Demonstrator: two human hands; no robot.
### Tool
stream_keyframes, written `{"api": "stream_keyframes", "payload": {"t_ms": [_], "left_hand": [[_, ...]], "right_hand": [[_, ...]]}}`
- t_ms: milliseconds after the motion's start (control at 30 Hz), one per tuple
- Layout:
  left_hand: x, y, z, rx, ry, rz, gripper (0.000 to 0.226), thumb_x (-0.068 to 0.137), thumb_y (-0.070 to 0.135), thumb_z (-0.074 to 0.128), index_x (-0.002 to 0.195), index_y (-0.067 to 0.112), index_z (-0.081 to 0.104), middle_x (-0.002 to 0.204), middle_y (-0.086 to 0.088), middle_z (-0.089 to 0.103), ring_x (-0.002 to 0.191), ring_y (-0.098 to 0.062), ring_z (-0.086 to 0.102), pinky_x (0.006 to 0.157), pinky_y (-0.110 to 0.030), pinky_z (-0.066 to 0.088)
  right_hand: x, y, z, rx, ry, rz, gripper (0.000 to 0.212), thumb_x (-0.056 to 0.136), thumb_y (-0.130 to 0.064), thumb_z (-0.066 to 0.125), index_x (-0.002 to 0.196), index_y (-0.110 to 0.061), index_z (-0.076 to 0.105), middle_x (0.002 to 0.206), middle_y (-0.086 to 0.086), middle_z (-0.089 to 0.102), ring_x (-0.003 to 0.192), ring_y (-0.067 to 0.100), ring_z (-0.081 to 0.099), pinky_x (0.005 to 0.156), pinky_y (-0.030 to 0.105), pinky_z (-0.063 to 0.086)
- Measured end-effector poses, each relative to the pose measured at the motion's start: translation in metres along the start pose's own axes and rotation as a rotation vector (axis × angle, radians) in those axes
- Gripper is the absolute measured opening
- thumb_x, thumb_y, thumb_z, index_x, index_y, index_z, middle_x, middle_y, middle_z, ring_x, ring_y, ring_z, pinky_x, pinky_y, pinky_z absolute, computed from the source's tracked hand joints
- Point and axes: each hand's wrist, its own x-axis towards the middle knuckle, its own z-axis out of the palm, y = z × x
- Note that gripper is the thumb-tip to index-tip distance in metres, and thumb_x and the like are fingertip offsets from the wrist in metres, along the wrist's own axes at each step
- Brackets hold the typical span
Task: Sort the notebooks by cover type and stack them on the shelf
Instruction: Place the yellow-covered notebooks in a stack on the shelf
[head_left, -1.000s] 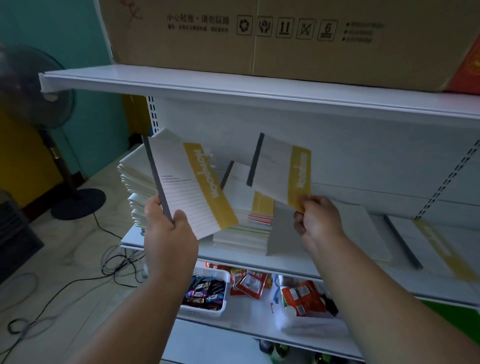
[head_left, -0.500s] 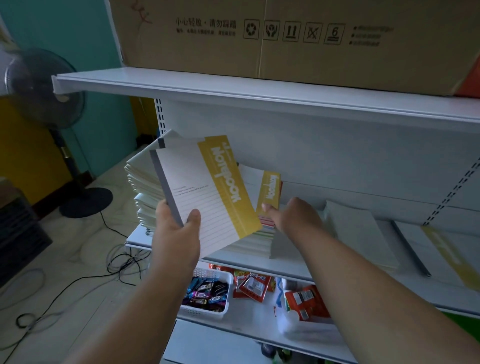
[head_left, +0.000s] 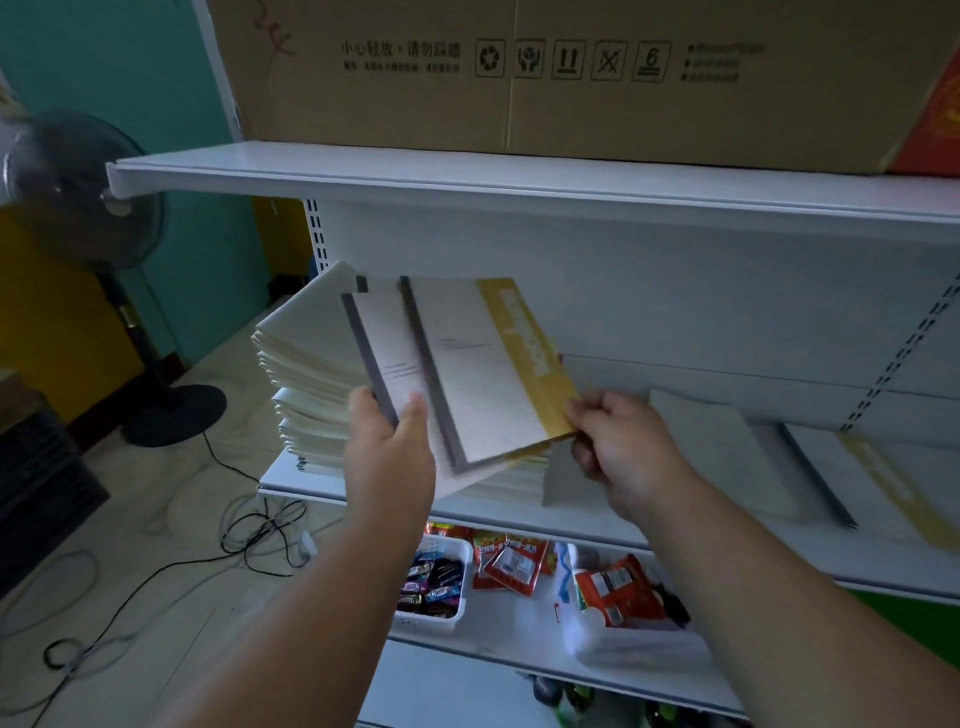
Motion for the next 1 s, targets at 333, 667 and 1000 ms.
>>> {"api": "stream_keyframes", "payload": {"t_ms": [333, 667, 1000], "left_hand": [[-0.047, -0.008, 0.07, 0.163, -0.477, 0.0, 0.027, 0.096, 0.027, 0.062, 0.114, 0.039, 0.047, 0.103, 0.018, 0.066, 0.089, -0.005, 0.066, 0.066, -0.031, 0.057], [-0.129, -0.031, 0.238, 0.273, -0.652, -0.073, 0.003, 0.099, 0.037, 0.054, 0.099, 0.035, 0.051, 0.097, 0.015, 0.069, 0.088, -0.008, 0.068, 0.082, -0.04, 0.057], [-0.183, -0.059, 0.432, 0.581, -0.662, -0.164, 0.017, 0.1, 0.033, 0.045, 0.109, 0.021, 0.054, 0.086, 0.004, 0.059, 0.073, -0.01, 0.056, 0.057, -0.025, 0.043]], "right_hand": [[-0.008, -0.021, -0.075, -0.062, 0.098, -0.054, 0.029, 0.089, -0.038, 0.07, 0.097, -0.012, 0.061, 0.089, 0.007, 0.07, 0.08, 0.023, 0.063, 0.077, 0.04, 0.053], [0.021, 0.022, -0.254, 0.098, 0.399, -0.006, 0.016, 0.099, -0.023, 0.054, 0.089, -0.012, 0.059, 0.076, 0.011, 0.054, 0.067, 0.022, 0.05, 0.068, 0.038, 0.042], [0.109, 0.058, -0.453, -0.459, 0.242, 0.204, 0.024, 0.08, -0.017, 0.054, 0.093, -0.002, 0.066, 0.098, 0.024, 0.071, 0.079, 0.03, 0.069, 0.071, 0.042, 0.055]]}}
